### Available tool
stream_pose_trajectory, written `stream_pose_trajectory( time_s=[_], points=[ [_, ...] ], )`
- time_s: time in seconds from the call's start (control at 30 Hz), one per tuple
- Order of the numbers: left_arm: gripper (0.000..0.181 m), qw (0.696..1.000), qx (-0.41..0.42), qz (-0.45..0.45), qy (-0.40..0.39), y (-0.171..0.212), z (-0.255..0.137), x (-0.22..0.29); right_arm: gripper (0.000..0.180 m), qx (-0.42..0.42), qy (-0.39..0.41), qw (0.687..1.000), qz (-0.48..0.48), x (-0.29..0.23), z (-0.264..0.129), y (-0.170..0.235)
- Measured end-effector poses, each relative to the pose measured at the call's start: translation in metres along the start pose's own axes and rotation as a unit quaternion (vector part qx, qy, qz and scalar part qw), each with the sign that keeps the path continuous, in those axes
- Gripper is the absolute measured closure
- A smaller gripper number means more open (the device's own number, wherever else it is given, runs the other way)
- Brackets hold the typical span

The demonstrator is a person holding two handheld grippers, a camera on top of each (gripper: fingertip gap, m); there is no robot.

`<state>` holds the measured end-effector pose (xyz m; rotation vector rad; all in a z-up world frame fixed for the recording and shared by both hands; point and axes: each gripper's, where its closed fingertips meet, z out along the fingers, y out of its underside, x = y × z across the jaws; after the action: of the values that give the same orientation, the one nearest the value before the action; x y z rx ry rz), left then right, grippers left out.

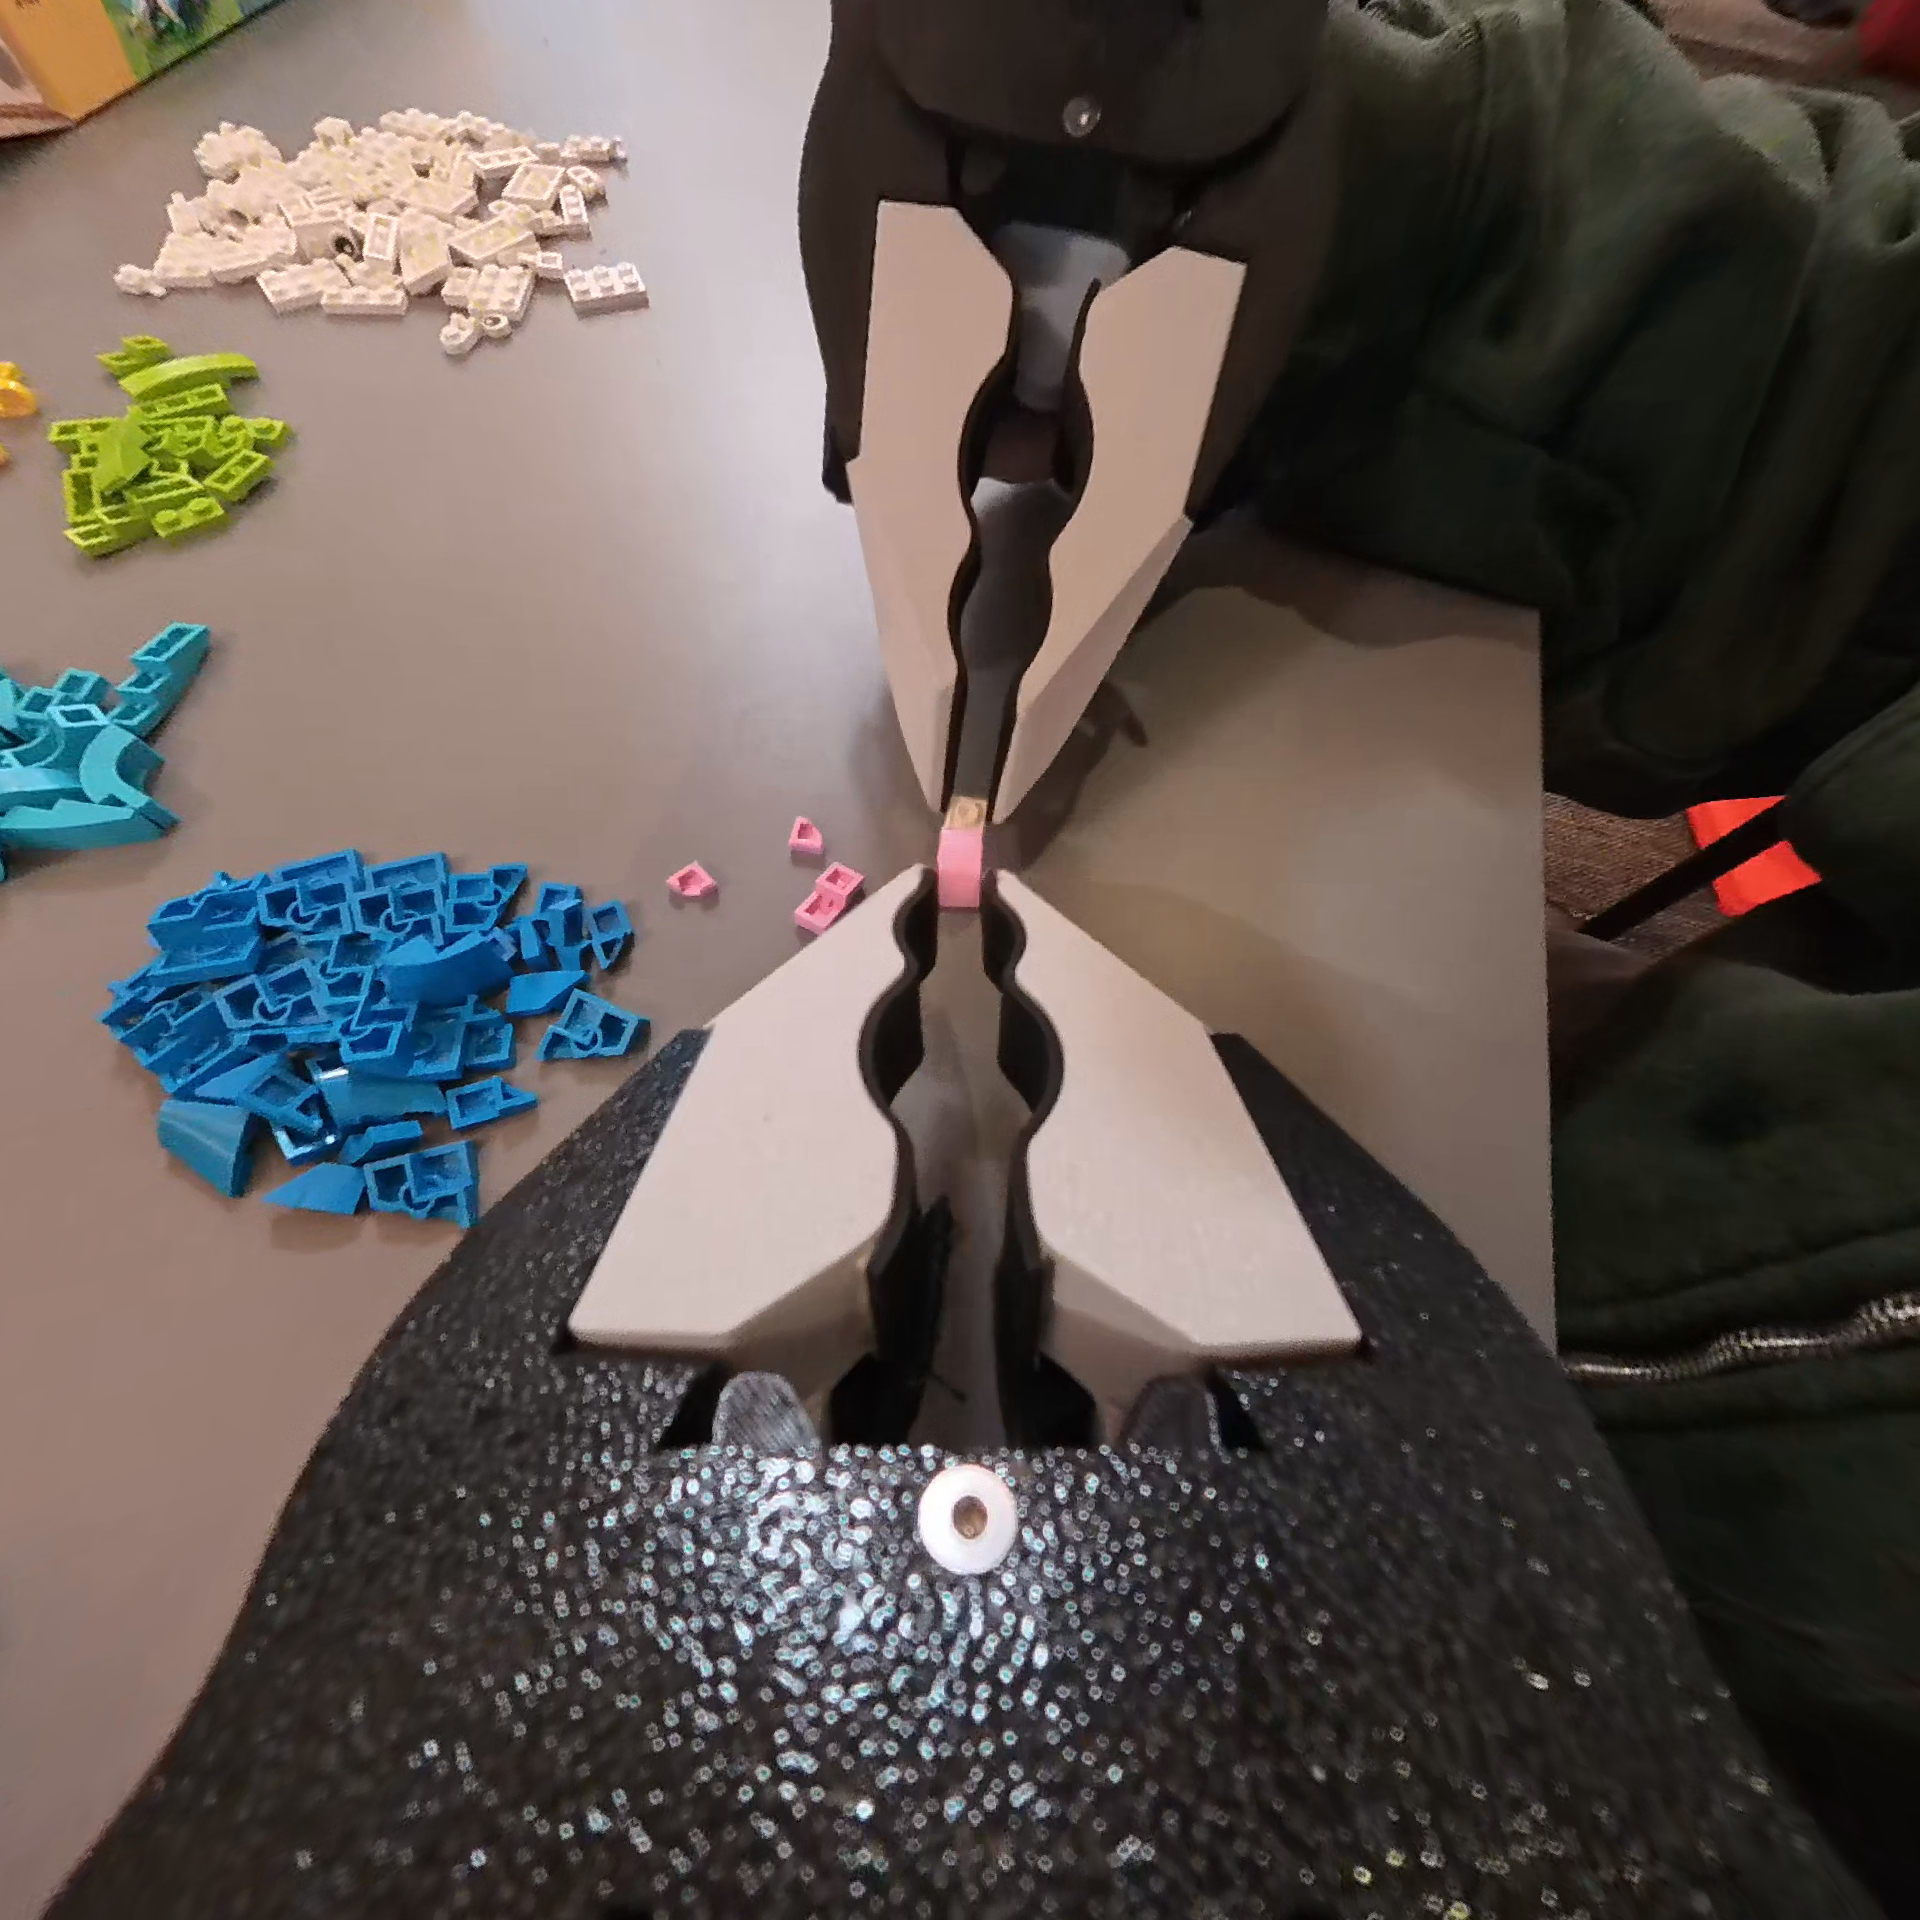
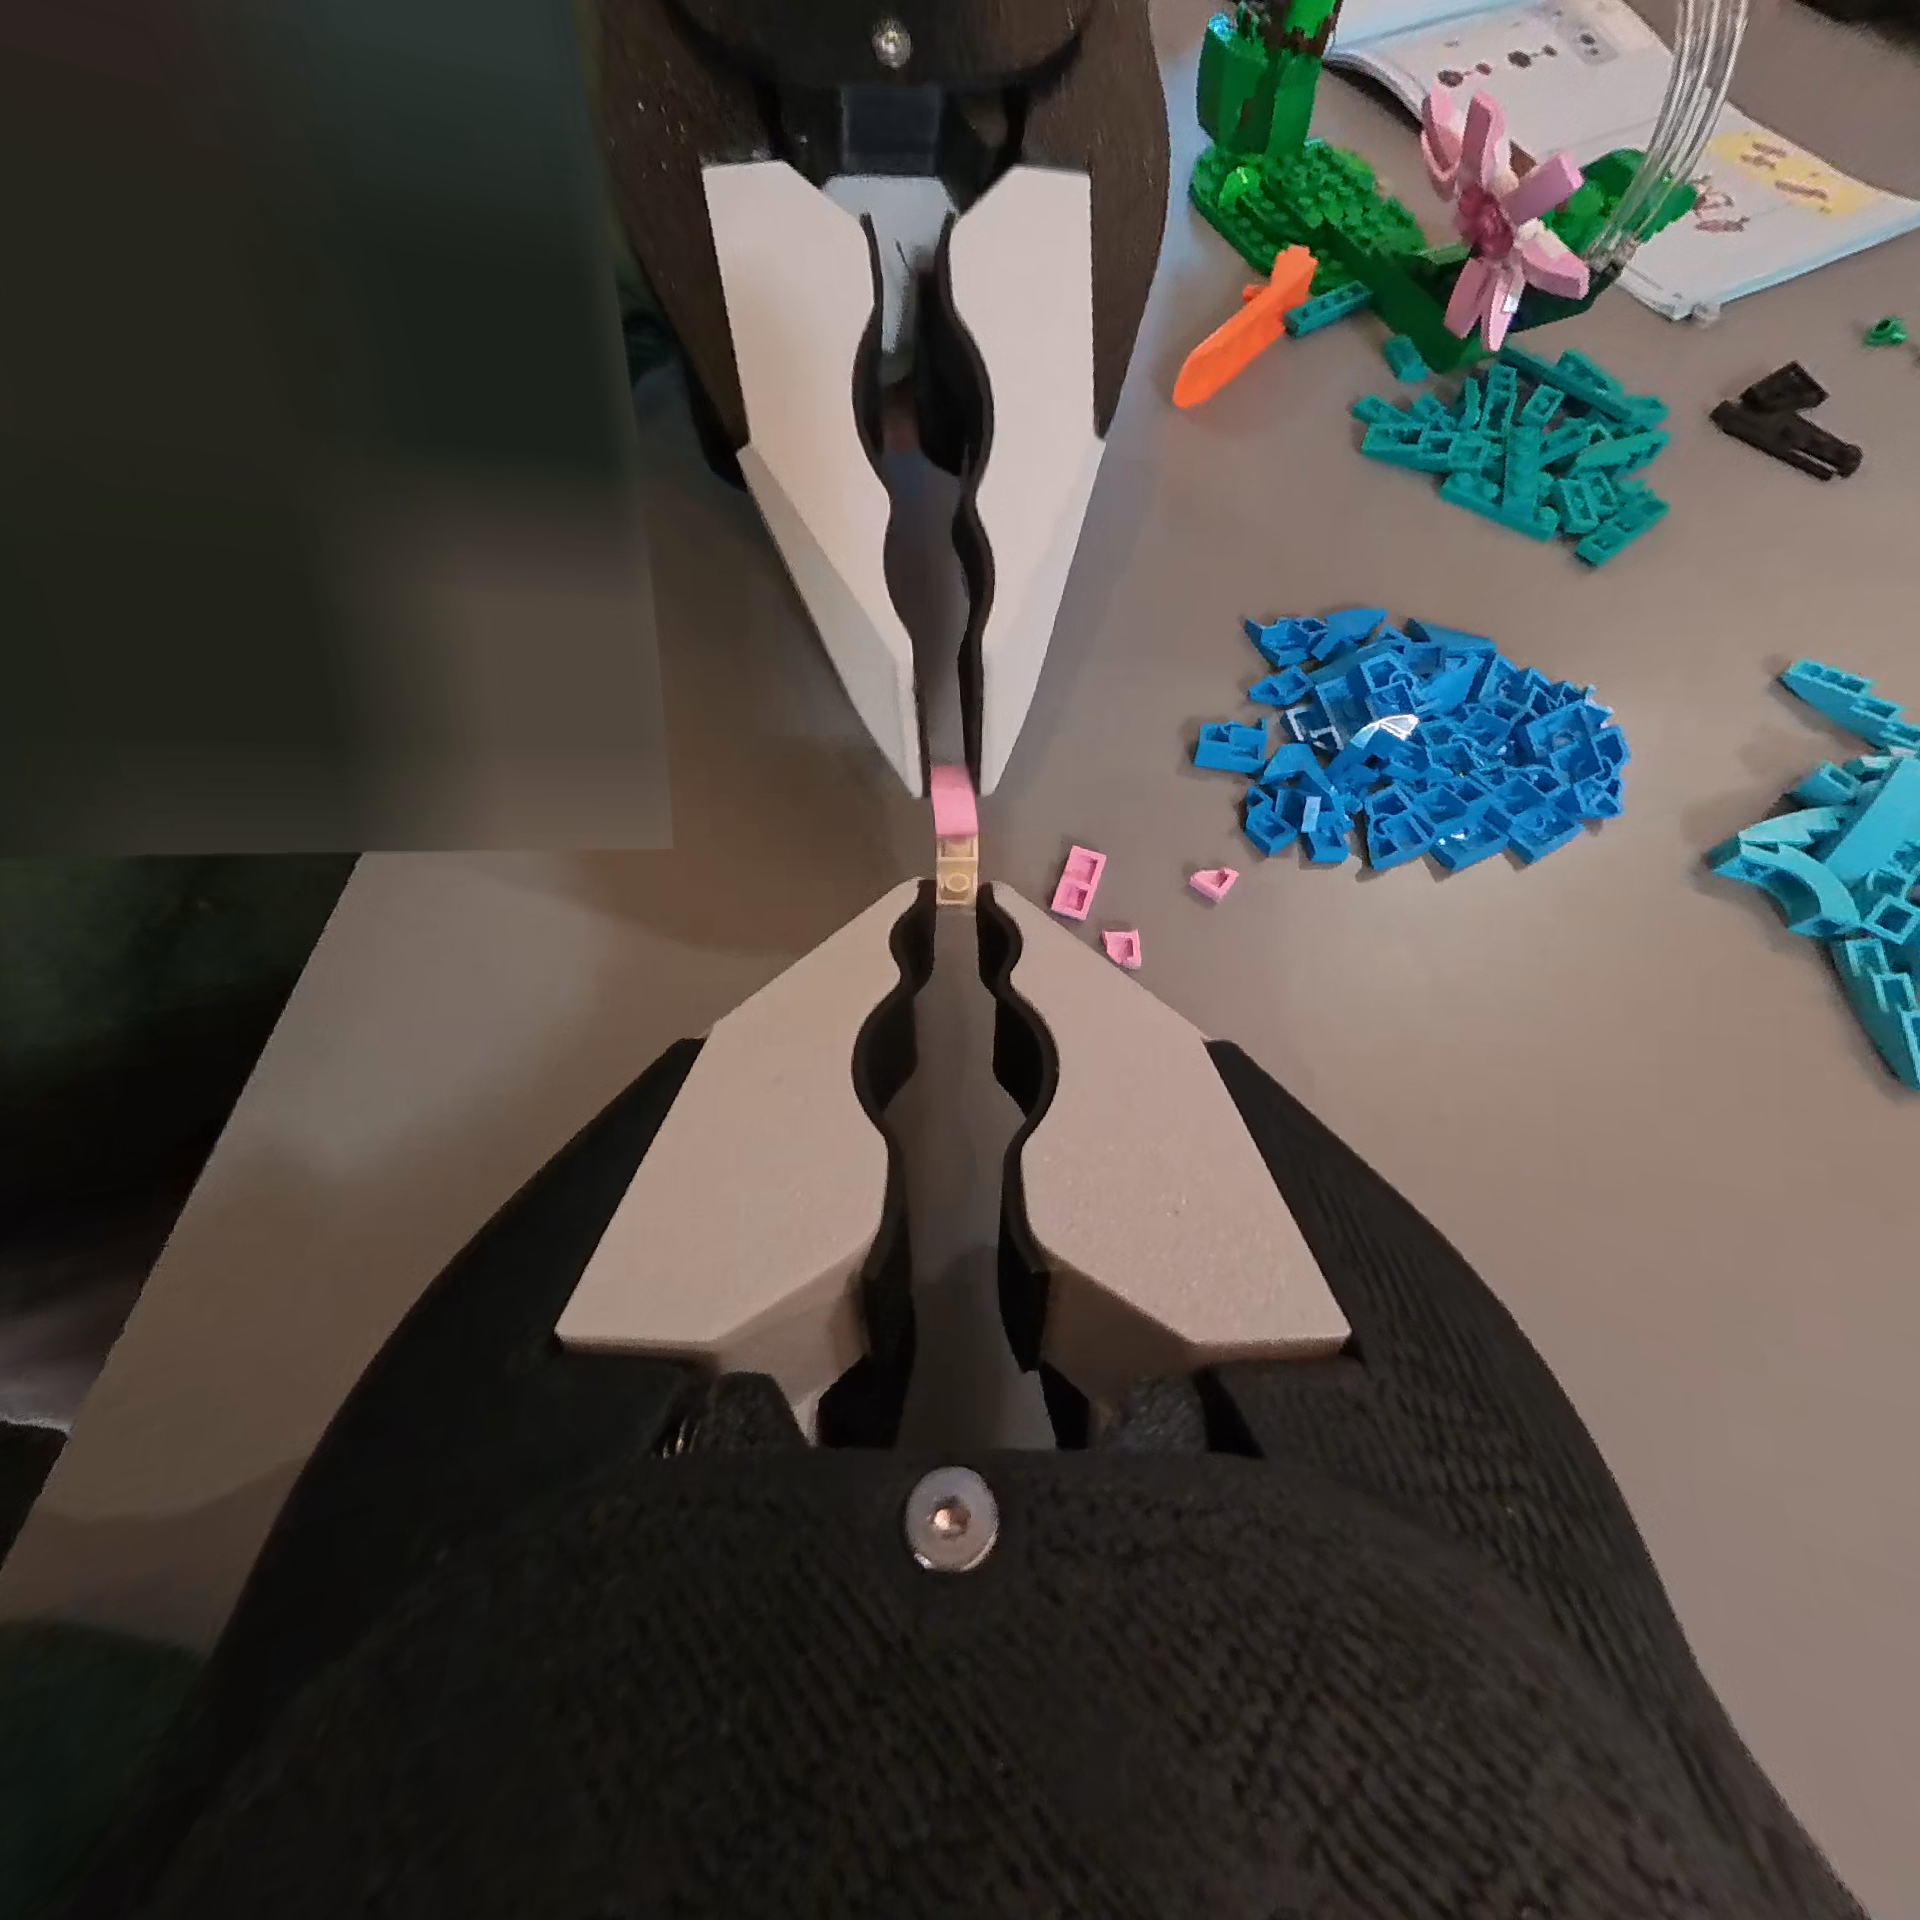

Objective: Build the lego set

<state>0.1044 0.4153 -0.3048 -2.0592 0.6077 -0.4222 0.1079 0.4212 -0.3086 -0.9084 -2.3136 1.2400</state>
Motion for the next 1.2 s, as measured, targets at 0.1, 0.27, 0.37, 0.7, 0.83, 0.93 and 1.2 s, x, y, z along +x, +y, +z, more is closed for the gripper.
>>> stream_pose_trajectory(
  time_s=[0.1,0.27,0.37,0.7,0.83,0.93,1.2],
  points=[
    [0.175,1.0,-0.003,0.002,0.001,0.001,0.001,0.0,0.173,0.0,-0.005,1.0,0.003,-0.001,0.001,0.0],
    [0.175,1.0,-0.007,0.004,0.004,0.002,0.002,0.001,0.174,0.007,-0.012,1.0,0.011,-0.001,0.003,0.0],
    [0.175,1.0,-0.005,0.003,0.003,0.002,0.002,0.0,0.174,0.017,-0.015,1.0,0.016,-0.001,0.002,-0.003],
    [0.175,1.0,-0.022,0.006,0.004,0.009,0.004,0.0,0.173,0.006,-0.013,1.0,0.017,-0.001,0.005,0.0],
    [0.175,0.999,-0.051,0.01,0.002,0.016,0.008,0.001,0.173,-0.017,-0.01,1.0,0.013,-0.002,0.009,0.005],
    [0.175,0.997,-0.071,0.007,0.013,0.022,0.01,0.005,0.173,-0.021,-0.006,1.0,0.018,0.0,0.009,0.007],
    [0.175,0.997,-0.072,0.019,-0.003,0.022,0.009,0.001,0.174,-0.03,-0.011,0.999,0.016,-0.002,0.009,0.01]
  ],
)
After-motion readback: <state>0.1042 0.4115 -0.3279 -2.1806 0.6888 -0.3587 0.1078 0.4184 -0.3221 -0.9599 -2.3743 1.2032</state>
